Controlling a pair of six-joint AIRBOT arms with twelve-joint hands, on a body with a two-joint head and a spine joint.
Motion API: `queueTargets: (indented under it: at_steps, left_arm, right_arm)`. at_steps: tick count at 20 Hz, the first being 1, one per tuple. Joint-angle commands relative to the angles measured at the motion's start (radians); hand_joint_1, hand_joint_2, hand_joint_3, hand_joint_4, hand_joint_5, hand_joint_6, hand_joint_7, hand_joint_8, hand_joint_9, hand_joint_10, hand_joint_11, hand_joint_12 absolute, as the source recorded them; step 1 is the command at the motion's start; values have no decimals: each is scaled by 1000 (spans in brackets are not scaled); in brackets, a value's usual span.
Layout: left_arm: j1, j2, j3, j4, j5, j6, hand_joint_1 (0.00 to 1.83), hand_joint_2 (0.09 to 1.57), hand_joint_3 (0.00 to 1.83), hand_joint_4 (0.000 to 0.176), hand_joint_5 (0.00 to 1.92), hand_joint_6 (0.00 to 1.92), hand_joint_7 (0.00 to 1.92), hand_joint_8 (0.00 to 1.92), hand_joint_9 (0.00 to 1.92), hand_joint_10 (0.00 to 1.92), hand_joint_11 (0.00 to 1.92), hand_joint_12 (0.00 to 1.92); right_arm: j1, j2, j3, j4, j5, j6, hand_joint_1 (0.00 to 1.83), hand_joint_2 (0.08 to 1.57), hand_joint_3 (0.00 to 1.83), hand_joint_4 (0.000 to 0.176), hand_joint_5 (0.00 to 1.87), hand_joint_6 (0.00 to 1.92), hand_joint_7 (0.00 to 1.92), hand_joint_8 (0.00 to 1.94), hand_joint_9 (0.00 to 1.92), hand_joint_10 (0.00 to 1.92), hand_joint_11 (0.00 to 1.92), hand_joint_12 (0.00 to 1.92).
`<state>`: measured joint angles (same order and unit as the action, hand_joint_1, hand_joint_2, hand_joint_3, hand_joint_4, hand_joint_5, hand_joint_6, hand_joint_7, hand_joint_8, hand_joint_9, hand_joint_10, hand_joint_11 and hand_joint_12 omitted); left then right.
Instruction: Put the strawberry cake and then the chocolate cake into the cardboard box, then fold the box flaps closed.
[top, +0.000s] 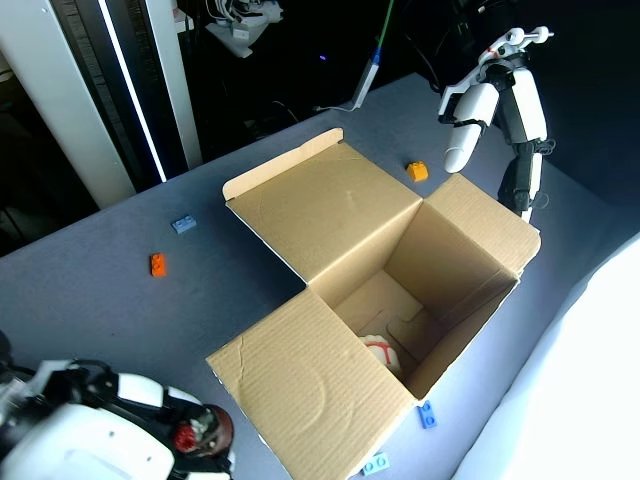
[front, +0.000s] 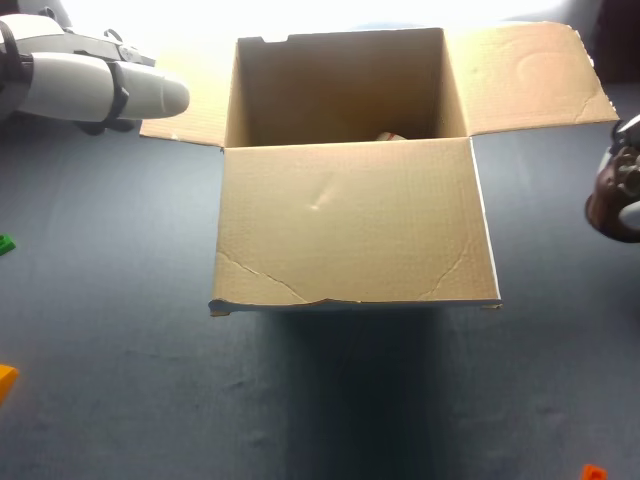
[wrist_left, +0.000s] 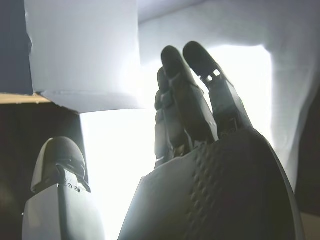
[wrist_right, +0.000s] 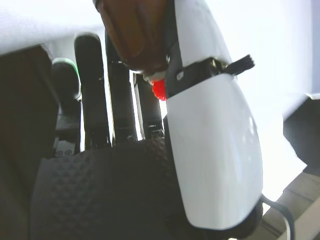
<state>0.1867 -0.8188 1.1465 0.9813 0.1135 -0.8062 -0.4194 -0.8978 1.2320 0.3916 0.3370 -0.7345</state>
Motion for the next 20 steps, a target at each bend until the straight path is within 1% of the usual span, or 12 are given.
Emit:
queueTargets:
  at_steps: [1, 3, 4, 5, 8, 10, 12, 13, 16, 17, 18, 20]
  left_arm:
    - [-14, 12, 2, 5, -42, -6, 429, 1019, 4, 12, 302, 0, 497, 0, 636, 3, 203, 1174]
    - [-15, 12, 3, 5, -41, -6, 447, 1009, 0, 13, 319, 5, 510, 3, 644, 4, 214, 1152]
    - [-15, 13, 3, 5, -41, -6, 449, 1008, 0, 15, 319, 4, 513, 3, 643, 3, 215, 1147]
    - [-15, 14, 2, 5, -41, -6, 447, 1007, 0, 14, 317, 3, 512, 2, 641, 3, 214, 1145]
    - [-17, 13, 1, 5, -38, -6, 441, 1015, 2, 14, 314, 2, 506, 1, 637, 1, 211, 1147]
    - [-17, 13, 0, 5, -38, -6, 441, 1015, 2, 13, 313, 2, 502, 0, 635, 1, 206, 1146]
    - [-17, 13, 1, 5, -38, -6, 452, 1011, 0, 12, 318, 3, 506, 2, 638, 2, 211, 1149]
    - [-18, 13, 1, 5, -36, -6, 445, 1011, 0, 13, 319, 4, 508, 3, 642, 3, 214, 1153]
    - [-20, 10, 2, 4, -32, -6, 457, 1010, 0, 12, 325, 5, 507, 1, 641, 2, 212, 1156]
    - [-22, 5, 4, 4, -31, -6, 449, 1011, 0, 12, 331, 6, 509, 2, 642, 2, 210, 1151]
    - [-23, 5, 4, 4, -29, -6, 446, 1012, 1, 10, 331, 6, 510, 2, 640, 2, 210, 1150]
    - [-25, 2, 4, 4, -28, -6, 430, 1016, 2, 12, 315, 1, 501, 0, 635, 0, 207, 1149]
  right_arm:
    - [23, 41, -5, 6, 113, 1, 1350, 1175, 0, 0, 998, 925, 849, 1233, 640, 1575, 134, 1919]
    - [45, 92, -40, 6, 113, -12, 1355, 1171, 0, 0, 1032, 870, 845, 1236, 634, 1583, 131, 1920]
    - [57, 110, -51, 5, 111, -18, 1361, 1158, 0, 0, 1067, 778, 872, 1211, 663, 1566, 168, 1919]
    - [83, 129, -61, -12, 100, -19, 1361, 1158, 0, 0, 1084, 738, 861, 1225, 660, 1576, 176, 1921]
    - [158, 165, -76, -28, 51, -29, 1359, 1159, 0, 0, 1051, 810, 868, 1207, 664, 1566, 176, 1920]
    - [205, 183, -85, -46, 24, -29, 1350, 1184, 4, 0, 1016, 861, 808, 1316, 609, 1625, 159, 1921]
    - [237, 186, -93, -86, 20, -29, 1347, 1185, 1, 0, 977, 937, 826, 1277, 626, 1608, 138, 1921]
    - [254, 186, -94, -101, 14, -29, 1344, 1200, 5, 0, 904, 1050, 799, 1303, 613, 1604, 135, 1921]
    - [323, 175, -99, -112, -1, -29, 1351, 1183, 0, 0, 1030, 861, 818, 1295, 604, 1605, 145, 1921]
    - [367, 167, -103, -128, -4, -29, 1350, 1185, 1, 0, 1025, 867, 807, 1310, 594, 1619, 147, 1921]
    - [374, 166, -104, -137, -4, -29, 1350, 1187, 2, 0, 1025, 851, 802, 1335, 591, 1621, 150, 1921]
    - [390, 162, -104, -158, -4, -24, 1348, 1192, 2, 0, 1006, 882, 792, 1346, 592, 1630, 152, 1921]
